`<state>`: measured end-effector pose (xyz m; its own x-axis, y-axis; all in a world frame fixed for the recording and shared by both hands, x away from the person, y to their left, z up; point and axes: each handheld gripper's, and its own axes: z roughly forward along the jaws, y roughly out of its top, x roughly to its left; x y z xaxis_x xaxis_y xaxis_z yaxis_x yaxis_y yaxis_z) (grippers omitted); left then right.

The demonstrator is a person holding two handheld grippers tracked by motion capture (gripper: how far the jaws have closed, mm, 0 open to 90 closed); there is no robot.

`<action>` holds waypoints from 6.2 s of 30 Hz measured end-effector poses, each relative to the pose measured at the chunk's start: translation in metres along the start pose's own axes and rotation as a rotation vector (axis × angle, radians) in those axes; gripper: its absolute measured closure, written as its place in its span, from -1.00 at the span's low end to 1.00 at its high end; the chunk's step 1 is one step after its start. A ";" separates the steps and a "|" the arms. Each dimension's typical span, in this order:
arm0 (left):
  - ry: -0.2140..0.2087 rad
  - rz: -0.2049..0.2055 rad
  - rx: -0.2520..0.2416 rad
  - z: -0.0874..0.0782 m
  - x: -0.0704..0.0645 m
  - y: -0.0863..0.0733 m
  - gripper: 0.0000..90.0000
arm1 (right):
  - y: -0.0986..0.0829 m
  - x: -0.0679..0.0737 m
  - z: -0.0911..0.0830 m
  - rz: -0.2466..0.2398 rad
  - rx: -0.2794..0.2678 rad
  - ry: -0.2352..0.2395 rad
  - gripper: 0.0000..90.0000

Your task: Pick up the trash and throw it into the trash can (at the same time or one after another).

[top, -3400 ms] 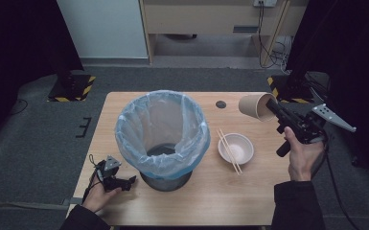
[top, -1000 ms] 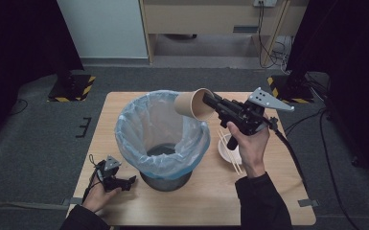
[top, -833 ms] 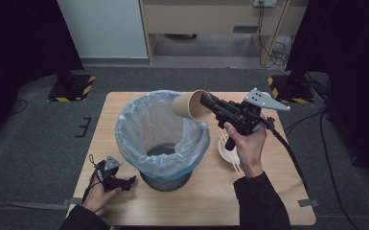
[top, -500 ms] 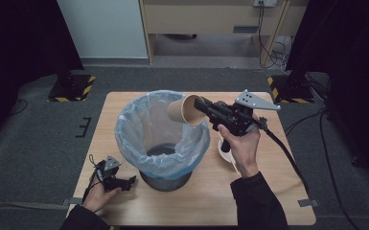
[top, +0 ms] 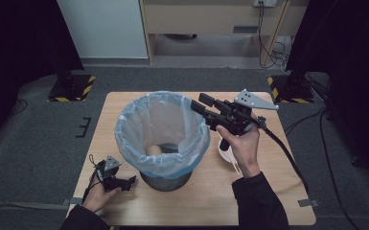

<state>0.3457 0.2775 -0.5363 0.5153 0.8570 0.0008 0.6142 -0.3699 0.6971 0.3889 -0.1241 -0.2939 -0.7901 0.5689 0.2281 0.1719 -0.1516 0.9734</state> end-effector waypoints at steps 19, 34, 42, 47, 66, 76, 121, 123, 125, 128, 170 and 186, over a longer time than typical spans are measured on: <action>0.000 0.000 0.000 0.000 0.000 0.000 -1.00 | -0.003 -0.045 -0.066 -0.057 -0.004 -0.239 -0.13; 0.000 0.000 0.000 0.000 0.000 0.000 -1.00 | -0.075 -0.098 -0.090 -0.002 0.186 -0.408 -0.06; 0.000 0.000 0.000 0.000 0.000 0.000 -1.00 | -0.112 -0.109 -0.075 -0.004 0.345 -0.451 0.04; 0.000 0.000 0.000 0.000 0.000 0.000 -1.00 | -0.130 -0.111 -0.067 -0.003 0.422 -0.452 0.06; 0.000 0.000 0.000 0.000 0.000 0.000 -1.00 | -0.168 -0.109 -0.045 -0.024 0.641 -0.458 0.14; 0.000 0.000 0.000 0.000 0.000 0.000 -1.00 | -0.174 -0.121 -0.053 0.040 0.657 -0.479 0.27; 0.000 0.000 0.000 0.000 0.000 0.000 -1.00 | -0.159 -0.125 -0.059 0.037 0.661 -0.437 0.78; 0.000 0.000 0.000 0.000 0.000 0.000 -1.00 | -0.154 -0.124 -0.061 0.044 0.633 -0.434 0.77; 0.000 0.000 0.000 0.000 0.000 0.000 -1.00 | -0.149 -0.124 -0.063 0.050 0.606 -0.429 0.78; 0.000 0.000 0.000 0.000 0.000 0.000 -1.00 | -0.142 -0.124 -0.068 0.059 0.568 -0.426 0.77; 0.000 0.000 0.000 0.000 0.000 0.000 -1.00 | -0.049 -0.097 -0.107 0.051 0.131 -0.356 0.77; 0.000 0.000 0.000 0.000 0.000 0.000 -1.00 | -0.017 -0.071 -0.111 0.008 0.013 -0.280 0.77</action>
<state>0.3457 0.2775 -0.5363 0.5153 0.8570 0.0013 0.6139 -0.3702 0.6972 0.3769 -0.2515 -0.3296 -0.5957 0.7691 0.2315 0.1865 -0.1479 0.9713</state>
